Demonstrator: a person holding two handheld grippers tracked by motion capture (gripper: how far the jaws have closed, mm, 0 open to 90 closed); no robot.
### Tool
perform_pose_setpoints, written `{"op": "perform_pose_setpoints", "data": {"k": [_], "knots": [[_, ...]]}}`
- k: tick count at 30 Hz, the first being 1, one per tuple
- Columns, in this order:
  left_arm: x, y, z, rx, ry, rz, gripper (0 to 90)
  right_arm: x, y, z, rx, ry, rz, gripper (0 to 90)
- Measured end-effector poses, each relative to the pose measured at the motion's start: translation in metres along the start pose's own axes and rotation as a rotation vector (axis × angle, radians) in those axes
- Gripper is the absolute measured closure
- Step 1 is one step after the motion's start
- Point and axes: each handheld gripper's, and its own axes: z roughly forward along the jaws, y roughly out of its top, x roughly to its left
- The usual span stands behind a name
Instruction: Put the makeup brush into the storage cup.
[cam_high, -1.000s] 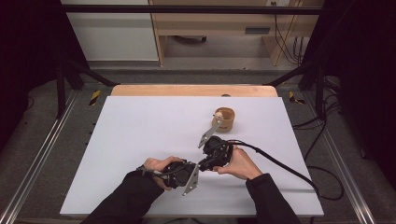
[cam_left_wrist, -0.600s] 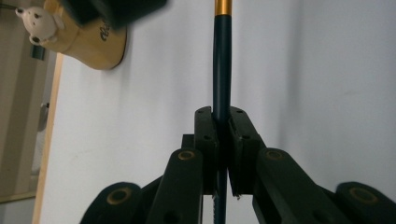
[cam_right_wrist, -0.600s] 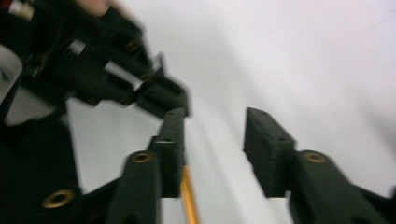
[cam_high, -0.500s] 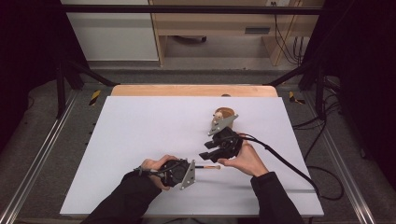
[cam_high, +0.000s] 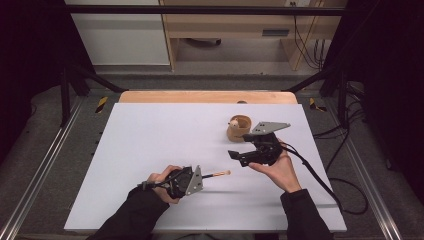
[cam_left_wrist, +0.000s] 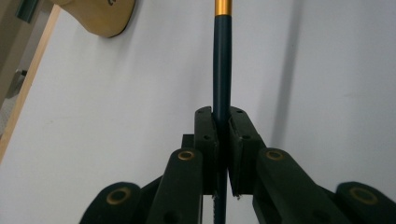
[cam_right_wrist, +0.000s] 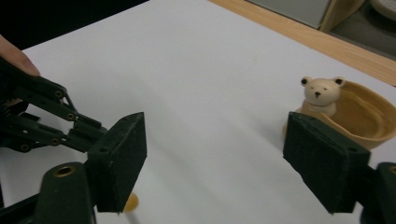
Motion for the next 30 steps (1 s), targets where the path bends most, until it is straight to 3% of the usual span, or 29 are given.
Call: {"op": "perform_pose_setpoints", "data": {"k": [6,8,9,14,21,30], "knots": [[0.004,-0.005,-0.003,-0.023,-0.002,-0.076,83.5,-0.006,-0.019,-0.008,-0.033,-0.038,0.026,15.5],[0.005,-0.006,-0.004,-0.023,0.004,-0.095,83.5,-0.008,-0.025,-0.010,-0.049,-0.046,0.045,13.3],[0.007,-0.007,-0.004,-0.025,0.006,-0.107,83.5,-0.010,-0.031,-0.012,-0.070,-0.054,0.076,11.4],[0.011,-0.012,-0.005,-0.030,0.008,-0.157,83.5,-0.015,-0.044,-0.017,-0.098,-0.054,0.117,9.3],[0.016,-0.017,-0.006,-0.060,0.003,-0.250,83.5,-0.016,-0.049,-0.017,-0.111,-0.078,0.137,6.0],[0.024,-0.024,-0.006,-0.084,0.058,-0.369,83.4,-0.014,-0.053,-0.009,-0.115,-0.054,0.160,5.1]]}}
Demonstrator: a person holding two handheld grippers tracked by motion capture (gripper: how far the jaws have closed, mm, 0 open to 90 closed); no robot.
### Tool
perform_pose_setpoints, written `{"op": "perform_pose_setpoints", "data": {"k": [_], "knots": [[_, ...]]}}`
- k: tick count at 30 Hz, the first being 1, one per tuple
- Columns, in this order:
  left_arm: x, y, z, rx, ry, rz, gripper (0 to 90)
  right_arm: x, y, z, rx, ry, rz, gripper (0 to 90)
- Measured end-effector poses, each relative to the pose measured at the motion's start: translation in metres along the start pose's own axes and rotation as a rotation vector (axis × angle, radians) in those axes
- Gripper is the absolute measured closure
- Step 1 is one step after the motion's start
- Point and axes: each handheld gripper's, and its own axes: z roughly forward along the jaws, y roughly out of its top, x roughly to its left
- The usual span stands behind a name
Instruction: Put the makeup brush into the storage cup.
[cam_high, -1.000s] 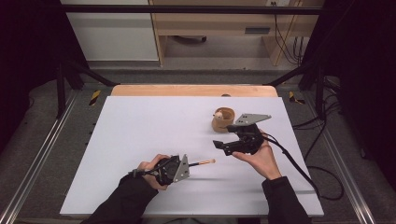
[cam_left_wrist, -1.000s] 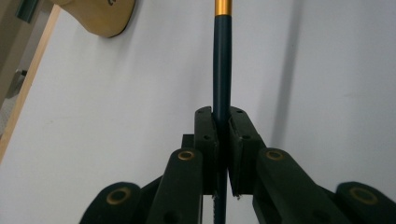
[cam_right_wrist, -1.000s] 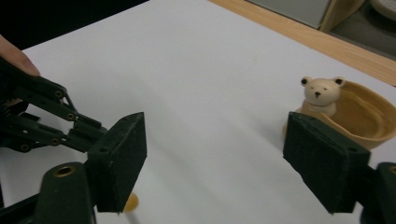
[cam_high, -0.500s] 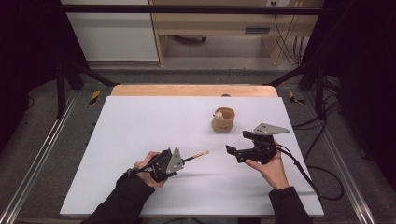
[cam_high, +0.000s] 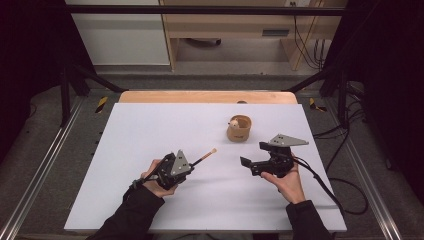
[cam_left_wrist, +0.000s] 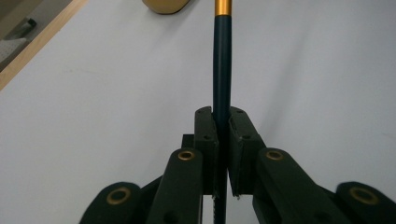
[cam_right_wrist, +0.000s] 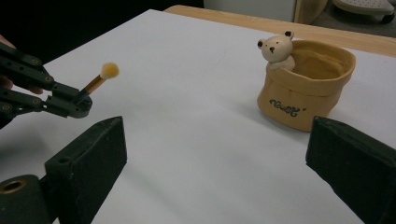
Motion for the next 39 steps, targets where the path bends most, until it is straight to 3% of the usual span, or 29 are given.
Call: {"op": "perform_pose_setpoints", "data": {"k": [13,23,30,35,39], "knots": [[0.007,0.000,-0.002,-0.071,0.019,-0.181,83.4,0.005,-0.003,0.004,-0.023,0.018,0.044,3.8],[0.008,0.004,-0.004,-0.099,0.032,-0.257,83.4,0.008,-0.003,0.007,-0.065,0.021,0.096,5.6],[0.010,0.006,-0.005,-0.108,0.040,-0.285,83.3,0.009,-0.003,0.007,-0.085,0.025,0.106,6.3],[0.014,0.008,-0.004,-0.125,0.036,-0.342,83.3,0.013,0.001,0.008,-0.112,0.030,0.109,6.7],[0.017,0.011,-0.007,-0.148,0.061,-0.368,83.3,0.018,0.005,0.010,-0.114,0.035,0.095,6.8]]}}
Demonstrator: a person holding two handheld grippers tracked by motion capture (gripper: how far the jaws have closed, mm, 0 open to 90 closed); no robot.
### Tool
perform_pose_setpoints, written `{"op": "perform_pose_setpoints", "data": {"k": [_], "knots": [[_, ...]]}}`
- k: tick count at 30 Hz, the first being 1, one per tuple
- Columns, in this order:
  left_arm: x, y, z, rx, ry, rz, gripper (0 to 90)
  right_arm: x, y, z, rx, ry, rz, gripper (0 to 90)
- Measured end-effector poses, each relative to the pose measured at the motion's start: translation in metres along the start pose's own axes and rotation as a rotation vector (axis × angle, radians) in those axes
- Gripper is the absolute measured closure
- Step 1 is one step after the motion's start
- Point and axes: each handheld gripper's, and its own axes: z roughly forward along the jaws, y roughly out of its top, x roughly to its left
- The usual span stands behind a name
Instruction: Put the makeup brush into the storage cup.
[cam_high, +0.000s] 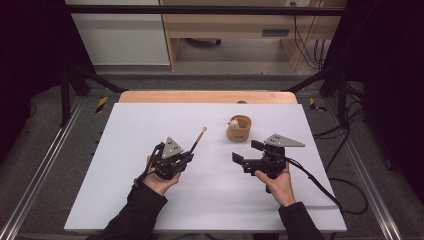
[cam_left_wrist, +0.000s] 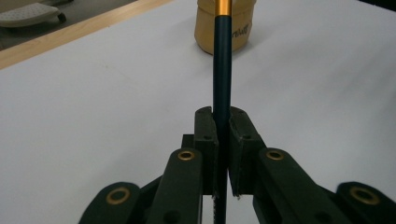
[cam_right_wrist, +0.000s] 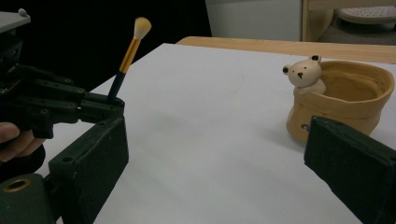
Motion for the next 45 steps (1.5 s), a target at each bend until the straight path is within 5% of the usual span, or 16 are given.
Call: {"op": "perform_pose_setpoints", "data": {"k": [14,22,38,45], "knots": [[-0.003,0.014,-0.002,-0.049,0.002,-0.026,83.3,0.018,0.012,0.009,-0.041,0.050,0.025,9.5],[-0.010,0.019,0.001,-0.059,0.016,-0.034,83.3,0.021,0.019,0.014,-0.080,0.064,0.097,11.8],[-0.027,0.024,0.012,-0.046,-0.003,-0.047,83.3,0.022,0.018,0.017,-0.071,0.102,0.110,22.6],[-0.041,0.028,0.014,-0.059,-0.013,-0.023,83.3,0.022,0.019,0.014,-0.080,0.111,0.107,26.7]]}}
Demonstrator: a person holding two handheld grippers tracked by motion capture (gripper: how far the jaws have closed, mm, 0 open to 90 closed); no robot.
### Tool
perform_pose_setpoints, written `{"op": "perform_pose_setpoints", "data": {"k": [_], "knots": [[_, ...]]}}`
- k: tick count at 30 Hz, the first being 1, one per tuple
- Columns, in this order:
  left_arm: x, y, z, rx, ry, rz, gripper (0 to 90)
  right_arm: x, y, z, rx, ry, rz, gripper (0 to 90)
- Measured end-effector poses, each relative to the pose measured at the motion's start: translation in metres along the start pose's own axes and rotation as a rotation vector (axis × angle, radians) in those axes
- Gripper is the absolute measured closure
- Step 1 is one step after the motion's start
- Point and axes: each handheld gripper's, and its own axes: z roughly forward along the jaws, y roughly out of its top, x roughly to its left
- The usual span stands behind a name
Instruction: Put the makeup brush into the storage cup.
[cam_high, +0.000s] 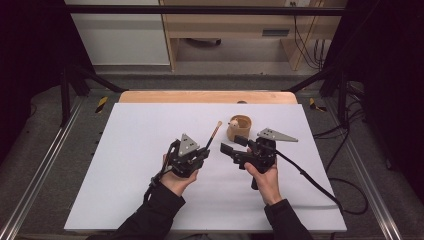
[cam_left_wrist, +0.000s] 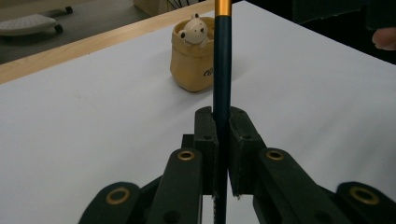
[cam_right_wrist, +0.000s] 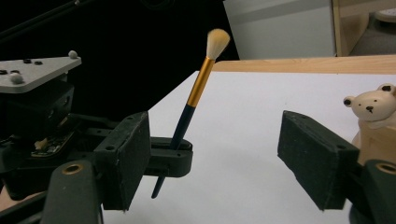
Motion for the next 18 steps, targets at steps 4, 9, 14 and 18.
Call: {"op": "perform_pose_setpoints", "data": {"k": [4,9,14,18], "knots": [[-0.006,0.002,0.003,0.002,-0.009,0.004,83.3,0.000,0.000,-0.001,-0.005,0.000,0.001,31.2],[-0.011,0.003,0.002,-0.016,-0.013,0.003,83.3,0.000,0.000,0.000,-0.004,0.006,0.006,38.2],[-0.015,0.004,0.003,-0.018,-0.016,0.007,83.3,0.000,0.001,0.000,-0.016,0.029,0.025,45.4],[-0.020,0.004,0.006,-0.022,-0.022,0.007,83.4,-0.001,0.001,0.003,-0.017,0.039,0.042,51.1]]}}
